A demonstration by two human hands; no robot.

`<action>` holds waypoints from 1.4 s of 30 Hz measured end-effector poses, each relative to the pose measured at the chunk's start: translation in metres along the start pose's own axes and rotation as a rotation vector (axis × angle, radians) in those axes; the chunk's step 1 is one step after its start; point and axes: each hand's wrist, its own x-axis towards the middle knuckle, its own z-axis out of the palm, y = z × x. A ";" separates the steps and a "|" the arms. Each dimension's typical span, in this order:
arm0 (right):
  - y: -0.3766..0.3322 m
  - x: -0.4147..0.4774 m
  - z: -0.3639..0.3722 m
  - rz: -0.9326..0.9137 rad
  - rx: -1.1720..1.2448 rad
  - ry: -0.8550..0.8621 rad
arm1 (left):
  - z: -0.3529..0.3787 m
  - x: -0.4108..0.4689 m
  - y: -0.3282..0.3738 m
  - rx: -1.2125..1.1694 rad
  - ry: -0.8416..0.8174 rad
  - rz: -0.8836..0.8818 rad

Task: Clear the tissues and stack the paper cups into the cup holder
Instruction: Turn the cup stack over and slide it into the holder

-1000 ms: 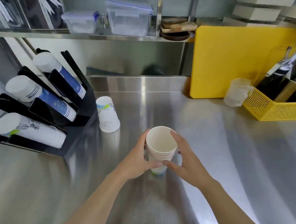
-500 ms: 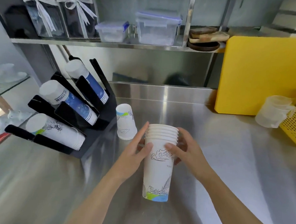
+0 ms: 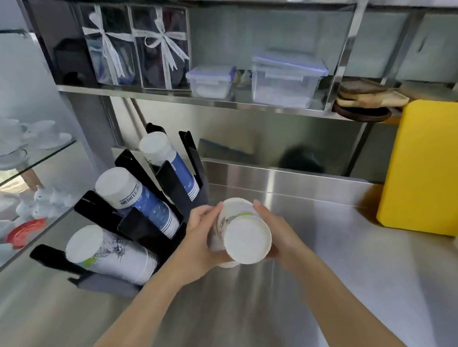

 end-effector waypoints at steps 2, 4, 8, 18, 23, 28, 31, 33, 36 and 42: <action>-0.008 0.015 0.003 0.024 -0.018 0.010 | -0.006 0.018 -0.002 -0.040 0.006 -0.001; -0.013 0.032 0.005 0.041 -0.075 0.031 | -0.010 0.033 -0.006 -0.090 0.022 -0.031; -0.018 0.063 0.012 0.076 -0.157 0.093 | -0.013 0.056 -0.024 -0.188 0.057 -0.150; 0.048 0.093 0.019 0.225 -0.393 0.013 | 0.020 0.044 -0.095 -0.153 -0.053 -0.351; 0.069 0.100 0.016 0.102 -0.449 0.059 | 0.021 0.045 -0.116 -0.071 -0.089 -0.405; 0.075 0.098 0.016 -0.164 -0.368 -0.212 | 0.024 0.032 -0.127 -0.206 -0.149 -0.436; 0.078 0.095 0.026 -0.245 -0.311 -0.258 | 0.036 0.027 -0.123 -0.281 -0.085 -0.418; 0.080 0.090 0.032 -0.285 -0.304 -0.169 | 0.042 0.023 -0.116 -0.287 -0.028 -0.420; 0.083 0.080 0.037 -0.286 -0.285 -0.116 | 0.041 0.015 -0.106 -0.309 0.032 -0.464; 0.061 0.046 0.038 -0.360 -0.184 -0.035 | 0.028 0.003 -0.073 -0.382 0.065 -0.395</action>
